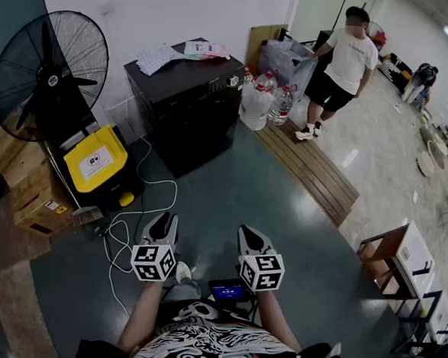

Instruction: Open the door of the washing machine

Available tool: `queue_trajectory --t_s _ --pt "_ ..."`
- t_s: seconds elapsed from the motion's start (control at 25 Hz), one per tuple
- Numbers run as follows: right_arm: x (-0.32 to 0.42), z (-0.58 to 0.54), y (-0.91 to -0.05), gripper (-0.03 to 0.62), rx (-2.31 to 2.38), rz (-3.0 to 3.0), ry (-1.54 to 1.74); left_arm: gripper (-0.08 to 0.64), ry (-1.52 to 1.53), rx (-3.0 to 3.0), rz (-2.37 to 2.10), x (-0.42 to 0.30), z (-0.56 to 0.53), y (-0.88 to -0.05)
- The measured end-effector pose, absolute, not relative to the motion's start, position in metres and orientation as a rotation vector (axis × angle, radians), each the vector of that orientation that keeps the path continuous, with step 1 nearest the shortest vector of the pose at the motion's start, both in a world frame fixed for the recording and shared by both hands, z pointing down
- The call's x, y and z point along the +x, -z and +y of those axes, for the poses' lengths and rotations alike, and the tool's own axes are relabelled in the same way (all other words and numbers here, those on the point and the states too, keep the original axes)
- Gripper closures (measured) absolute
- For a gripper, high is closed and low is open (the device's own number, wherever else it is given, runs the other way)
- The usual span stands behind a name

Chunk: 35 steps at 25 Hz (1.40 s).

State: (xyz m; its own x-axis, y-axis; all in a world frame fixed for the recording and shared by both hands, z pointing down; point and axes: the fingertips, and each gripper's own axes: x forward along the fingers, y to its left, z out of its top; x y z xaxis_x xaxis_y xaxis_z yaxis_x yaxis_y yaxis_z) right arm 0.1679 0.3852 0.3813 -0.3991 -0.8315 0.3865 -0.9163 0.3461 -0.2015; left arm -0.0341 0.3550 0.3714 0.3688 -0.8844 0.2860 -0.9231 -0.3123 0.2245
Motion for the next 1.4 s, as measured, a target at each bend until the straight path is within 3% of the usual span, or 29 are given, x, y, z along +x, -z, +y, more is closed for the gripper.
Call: queue_trajectory --t_s 0.48,0.6,0.68,1.0,1.4 --pt "0.160 0.386 -0.377 0.589 1.548 -2.445 -0.675 0.465 -0.137 2.279 -1.617 -0.045 0.355 -0.361" --pt "0.161 0.378 -0.373 0.586 1.547 -2.444 -0.668 0.435 -0.150 2.287 -1.609 -0.043 0.349 -0.361" --pt "0.158 0.370 -0.374 0.437 1.525 -2.445 -0.673 0.430 -0.163 2.293 -1.607 -0.043 0.340 -0.363" --pt "0.133 0.299 -0.411 0.439 1.484 -2.377 -0.734 0.428 -0.207 2.209 -1.598 -0.077 0.267 -0.409" --pt "0.100 0.108 -0.466 0.449 1.583 -2.124 -0.770 0.425 -0.382 2.224 -1.454 -0.130 0.054 -0.481"
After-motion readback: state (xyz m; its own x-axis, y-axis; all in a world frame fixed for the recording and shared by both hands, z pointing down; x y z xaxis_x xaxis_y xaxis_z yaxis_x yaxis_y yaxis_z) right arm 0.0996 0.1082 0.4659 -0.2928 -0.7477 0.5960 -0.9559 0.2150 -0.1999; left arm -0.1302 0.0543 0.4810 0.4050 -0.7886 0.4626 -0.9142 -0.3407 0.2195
